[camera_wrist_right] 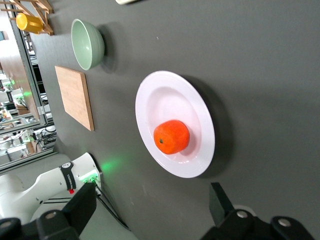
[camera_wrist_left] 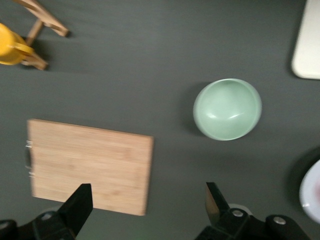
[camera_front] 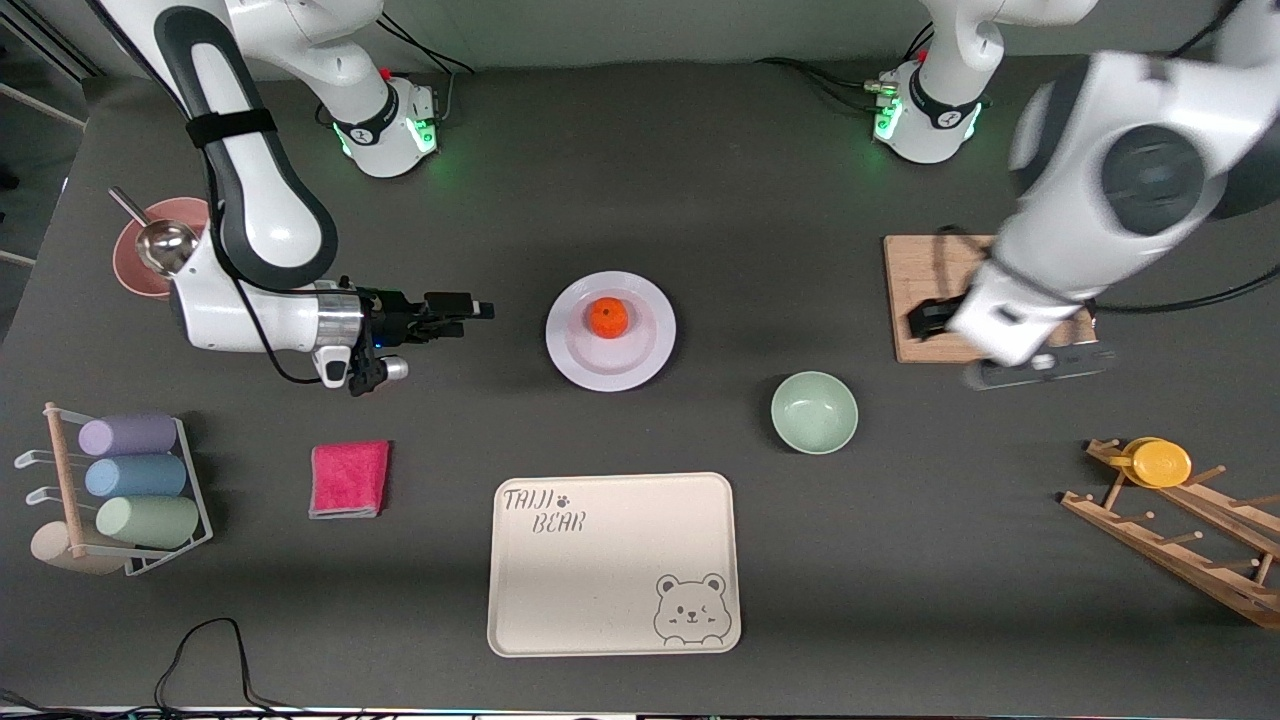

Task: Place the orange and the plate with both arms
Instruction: 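Raise the left gripper away while the right gripper approaches the plate rim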

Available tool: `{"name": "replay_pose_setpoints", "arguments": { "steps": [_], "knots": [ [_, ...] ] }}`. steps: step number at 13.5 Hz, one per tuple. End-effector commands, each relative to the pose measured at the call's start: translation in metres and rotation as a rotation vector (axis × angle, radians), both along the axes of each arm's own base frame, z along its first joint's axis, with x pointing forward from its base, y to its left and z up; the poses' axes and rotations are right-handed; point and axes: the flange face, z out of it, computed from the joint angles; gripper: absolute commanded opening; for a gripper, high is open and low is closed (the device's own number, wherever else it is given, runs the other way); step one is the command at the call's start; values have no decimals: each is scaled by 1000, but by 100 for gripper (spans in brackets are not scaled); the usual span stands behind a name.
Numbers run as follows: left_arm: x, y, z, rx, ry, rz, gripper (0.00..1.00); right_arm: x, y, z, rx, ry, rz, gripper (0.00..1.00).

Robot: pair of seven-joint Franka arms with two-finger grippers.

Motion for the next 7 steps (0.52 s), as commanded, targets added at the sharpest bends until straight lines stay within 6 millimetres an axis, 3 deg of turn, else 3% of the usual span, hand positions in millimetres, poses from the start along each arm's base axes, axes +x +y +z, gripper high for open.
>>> {"name": "replay_pose_setpoints", "arguments": {
  "steps": [1, 3, 7],
  "knots": [
    [-24, 76, 11, -23, 25, -40, 100, 0, 8, -47, 34, 52, -34, 100],
    [-27, 117, 21, -12, 15, -77, 100, -3, 26, -68, 92, 13, -56, 100],
    [-51, 139, 55, 19, -20, -58, 100, -8, 26, -100, 102, 3, -66, 100]
  ]
}}
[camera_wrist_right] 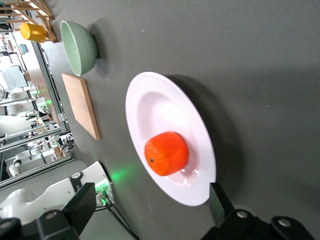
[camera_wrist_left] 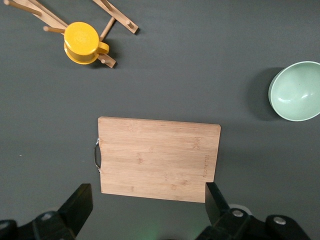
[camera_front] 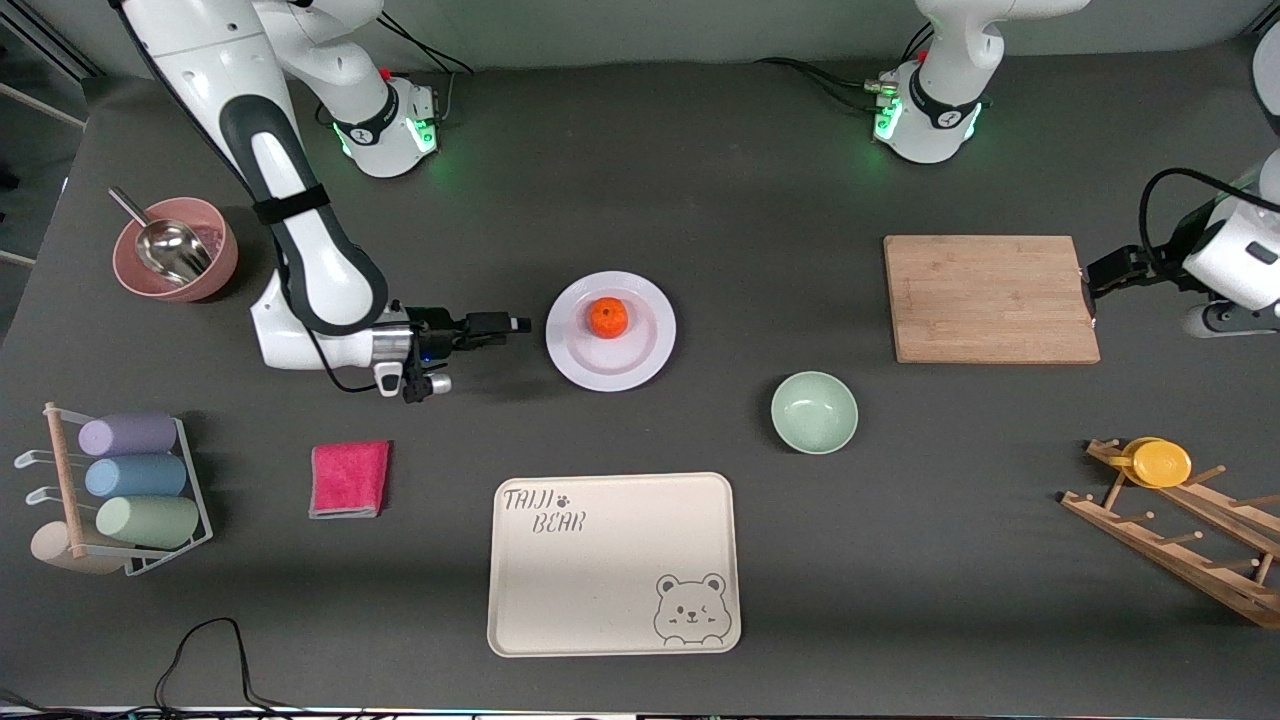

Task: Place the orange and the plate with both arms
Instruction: 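Raise the left gripper away while the right gripper approaches the plate rim, then grasp the rim of the white plate with the right gripper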

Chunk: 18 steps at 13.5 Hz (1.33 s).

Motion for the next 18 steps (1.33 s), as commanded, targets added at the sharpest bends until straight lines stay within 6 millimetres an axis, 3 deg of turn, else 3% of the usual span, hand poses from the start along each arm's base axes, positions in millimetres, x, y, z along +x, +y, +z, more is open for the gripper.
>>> {"name": "replay_pose_setpoints", "arguments": {
  "steps": [1, 4, 6, 8, 11, 16, 18],
  "knots": [
    [-23, 0, 25, 13, -21, -15, 100, 0, -2, -15, 36, -47, -14, 100],
    [-21, 13, 18, -1, -2, 4, 100, -16, 5, -40, 92, -71, -33, 99],
    [-22, 11, 6, -1, 53, 2, 100, -22, 3, -51, 74, -81, -22, 99],
    [-19, 7, -5, 1, 79, -2, 100, -24, -1, -58, 62, -90, -28, 98],
    [-19, -10, -13, 7, 99, -20, 100, -33, 12, -67, 66, -105, -40, 96],
    [-15, -7, -21, 8, 111, -15, 100, -39, 9, -84, 70, -140, -47, 87],
    [-13, -4, -24, 8, 114, -9, 100, -44, 18, -88, 79, -152, -37, 83]
  ]
}}
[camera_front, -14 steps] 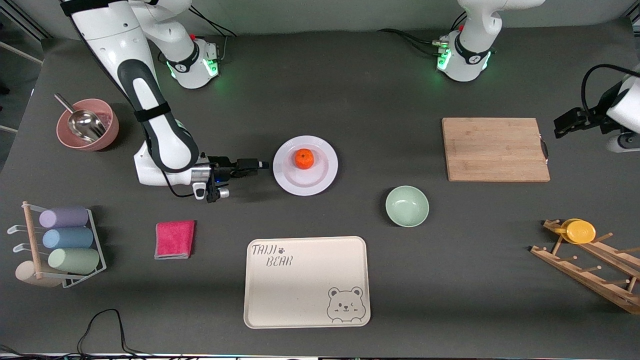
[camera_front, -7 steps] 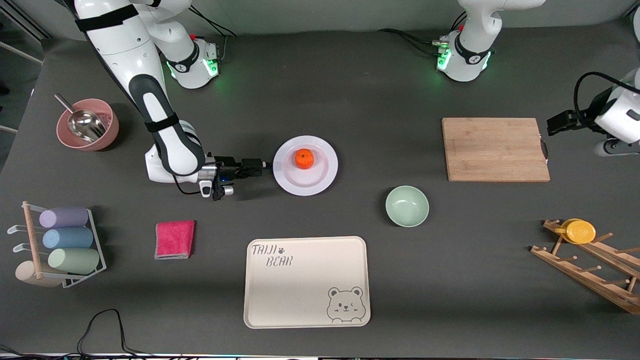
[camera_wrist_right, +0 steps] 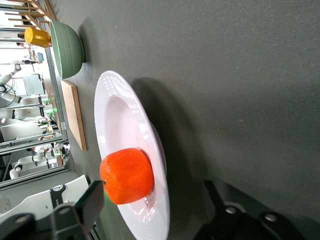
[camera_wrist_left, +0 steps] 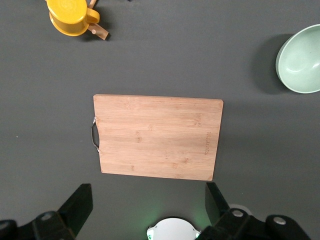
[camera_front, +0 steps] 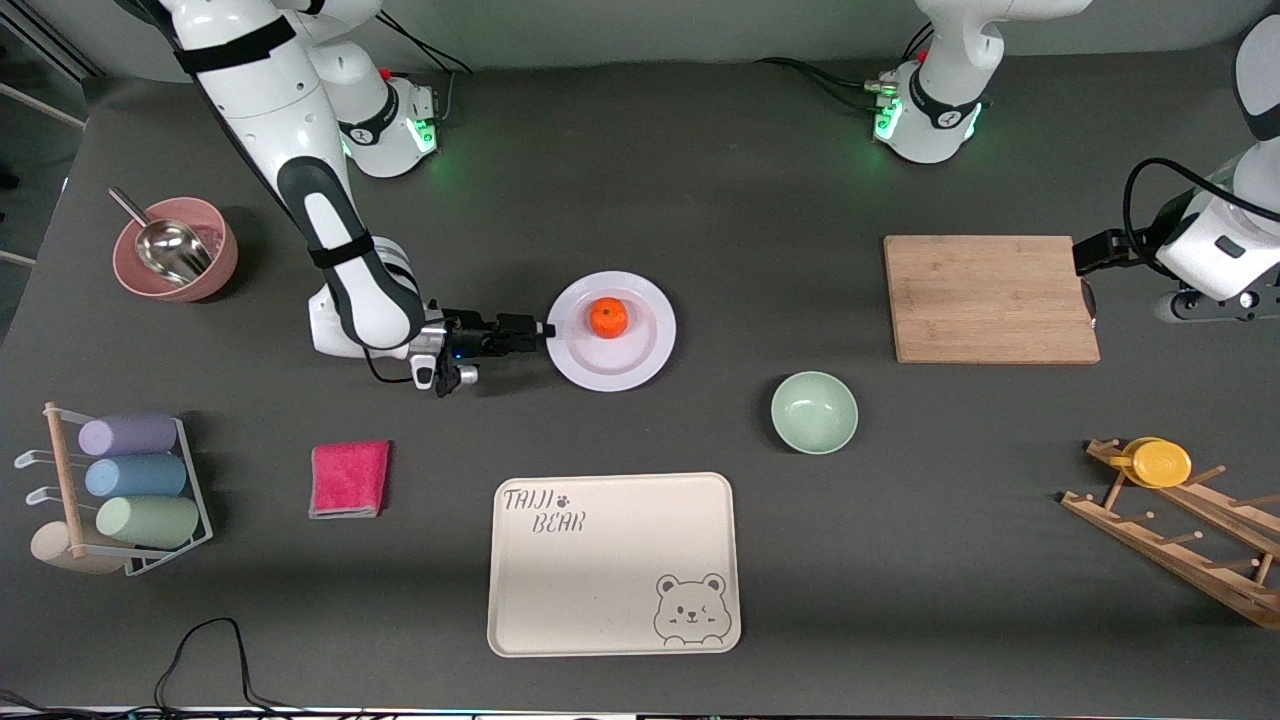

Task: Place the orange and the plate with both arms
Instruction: 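Grasp the rim of the white plate with the right gripper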

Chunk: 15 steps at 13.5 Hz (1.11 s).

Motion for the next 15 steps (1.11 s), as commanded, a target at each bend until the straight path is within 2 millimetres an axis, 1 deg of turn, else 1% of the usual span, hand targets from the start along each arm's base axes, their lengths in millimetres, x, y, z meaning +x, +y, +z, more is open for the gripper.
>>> {"name": "replay_pose_setpoints", "arguments": {
  "steps": [1, 2, 3, 4, 6, 7, 8, 9, 12, 15],
  "knots": [
    [-1, 3, -1, 9, 7, 7, 100, -8, 14, -7, 9, -28, -6, 82],
    [-1, 3, -1, 9, 7, 7, 100, -9, 15, -11, 7, -36, -25, 81],
    [-1, 3, -1, 9, 9, 7, 100, -16, 30, -14, -6, -46, -15, 79],
    [-1, 3, -3, 9, 12, 7, 100, -18, 36, -13, -14, -52, -25, 70],
    [-1, 4, -3, 9, 12, 9, 100, -17, 37, -12, -10, -58, -27, 34],
    [-1, 4, -3, 9, 13, 9, 100, -16, 37, -10, -7, -62, -27, 19],
    [0, 4, -4, 9, 15, 9, 100, -16, 36, -10, -7, -65, -27, 6],
    [-1, 4, -3, 9, 14, 9, 100, -16, 35, -9, -7, -63, -27, 0],
    [0, 4, -3, 9, 14, 9, 100, -12, 34, -1, 4, -70, -35, 0],
    [0, 3, -3, 9, 12, 7, 100, -4, 36, 19, 24, -82, -53, 0]
  ]
}}
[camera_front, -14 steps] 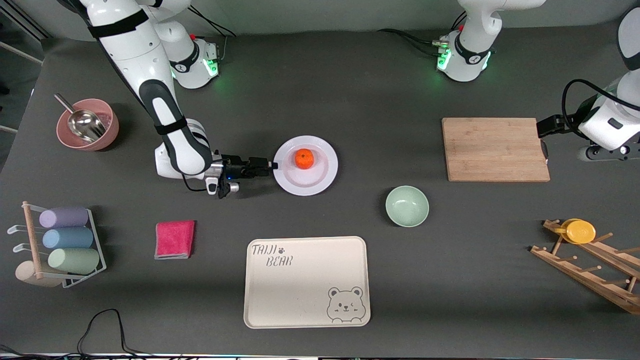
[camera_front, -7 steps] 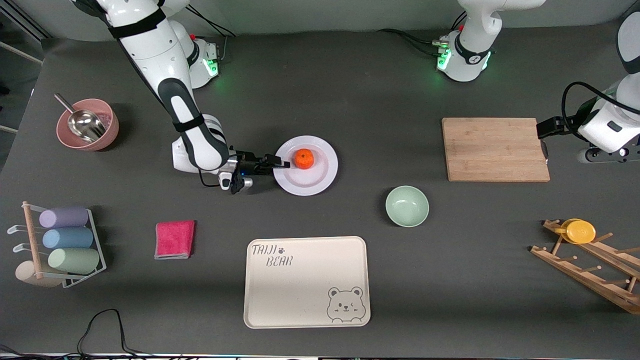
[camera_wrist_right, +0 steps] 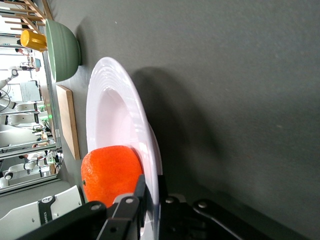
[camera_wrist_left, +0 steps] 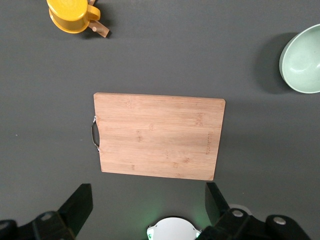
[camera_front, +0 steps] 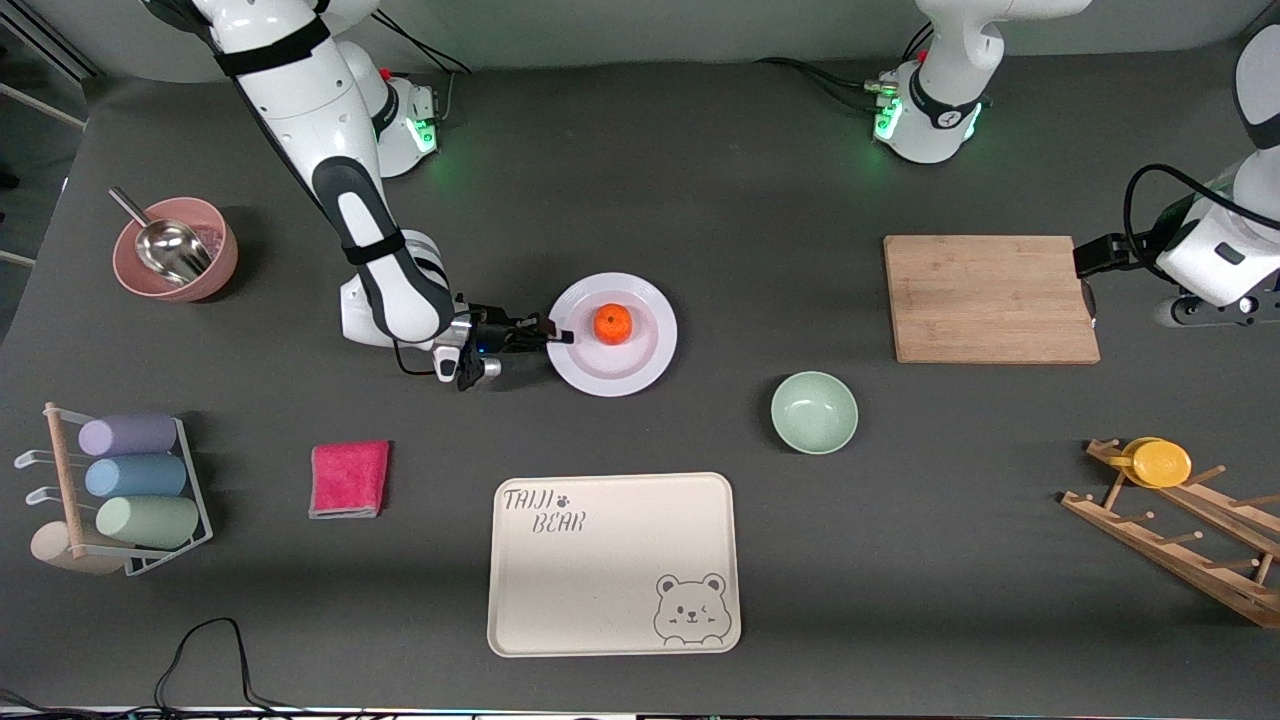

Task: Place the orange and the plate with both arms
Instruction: 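Slide the plate with the orange onto the cream bear tray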

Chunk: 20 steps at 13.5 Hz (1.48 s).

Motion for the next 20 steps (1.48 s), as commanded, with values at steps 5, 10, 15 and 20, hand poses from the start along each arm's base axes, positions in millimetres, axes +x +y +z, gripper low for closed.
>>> {"name": "replay_pose_setpoints", "arguments": {
  "steps": [5, 10, 15, 20],
  "knots": [
    [-1, 0, 1, 9, 3, 2, 100, 26, 12, 76, 80, -47, -63, 0],
    [-1, 0, 1, 9, 5, 2, 100, 105, 40, 130, 141, -78, -141, 0],
    [-1, 0, 1, 9, 5, 2, 100, 200, 48, 158, 48, -126, -121, 0],
    [-1, 0, 1, 9, 5, 2, 100, 286, 29, 111, 93, -73, -191, 0]
  ]
}}
